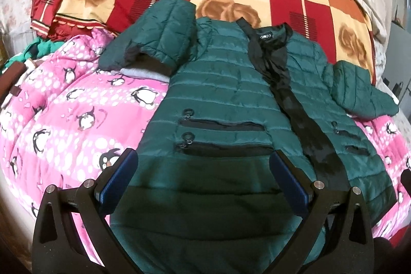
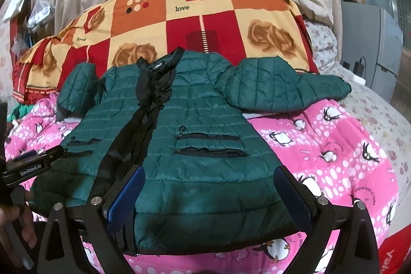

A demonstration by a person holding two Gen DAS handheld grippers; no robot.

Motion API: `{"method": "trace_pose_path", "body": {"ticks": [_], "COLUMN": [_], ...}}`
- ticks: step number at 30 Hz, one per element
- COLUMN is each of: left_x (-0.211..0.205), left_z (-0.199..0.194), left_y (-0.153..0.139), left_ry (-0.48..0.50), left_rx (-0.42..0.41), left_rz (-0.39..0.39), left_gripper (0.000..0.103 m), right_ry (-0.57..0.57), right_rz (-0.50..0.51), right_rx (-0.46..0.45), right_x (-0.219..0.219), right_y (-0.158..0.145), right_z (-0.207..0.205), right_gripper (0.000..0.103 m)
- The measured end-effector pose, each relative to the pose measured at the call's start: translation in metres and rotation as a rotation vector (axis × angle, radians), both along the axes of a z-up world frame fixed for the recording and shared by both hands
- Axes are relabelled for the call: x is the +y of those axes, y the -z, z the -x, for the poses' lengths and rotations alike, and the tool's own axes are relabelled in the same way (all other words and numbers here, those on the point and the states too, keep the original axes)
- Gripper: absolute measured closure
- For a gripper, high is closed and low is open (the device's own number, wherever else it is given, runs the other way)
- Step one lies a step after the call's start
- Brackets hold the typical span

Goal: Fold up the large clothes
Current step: 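Move both tools closer over the green puffer jacket body, then reach the left tool to the sleeve cuff nearest it and grasp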

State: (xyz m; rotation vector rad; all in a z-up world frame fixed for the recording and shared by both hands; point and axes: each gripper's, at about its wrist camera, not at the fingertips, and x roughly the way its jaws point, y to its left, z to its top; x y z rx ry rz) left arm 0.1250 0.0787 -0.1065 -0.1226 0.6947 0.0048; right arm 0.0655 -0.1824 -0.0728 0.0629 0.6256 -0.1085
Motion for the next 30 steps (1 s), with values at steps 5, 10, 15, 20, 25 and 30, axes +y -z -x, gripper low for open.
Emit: {"method": "trace_pose_path", "body": {"ticks": [5, 10, 15, 20, 25, 30], "left_x": [0.0, -0.005, -0.01, -0.01, -0.005, 0.012], "left_z": [0.003, 0.004, 0.003, 0.003, 0.003, 0.005], "left_y": [0.001, 0.0, -0.002, -0.004, -0.008, -0.021], "left_ry": [0.005, 0.0, 0.008, 0.002, -0.006, -0.012], "left_rx": [-0.011, -0.01, -0.016, -0.021, -0.03, -0.031], "left_rz": [-0.021, -0.025, -0.036, -0.043, -0.033, 0.031], "left_gripper": [0.001, 0.001, 0.001, 0.001, 0.001, 0.001], "right_ry": [0.01, 0.014, 0.026, 0.051, 0.088, 0.076], "right_rz": [-0.019, -0.005, 0.001, 0.069, 0.01, 0.057], "right_rx": [0.006, 0.004, -0.002, -0.015, -0.034, -0.03], "right_x": [-0.003, -0.003, -0.004, -0.012, -0.029, -0.018], "right_y": [0.001, 0.001, -0.002, -0.005, -0.006, -0.006], "right_z": [-0.001, -0.001, 0.001, 0.006, 0.009, 0.005], "right_gripper": [0.004, 0.004, 0.004, 0.004, 0.004, 0.004]}}
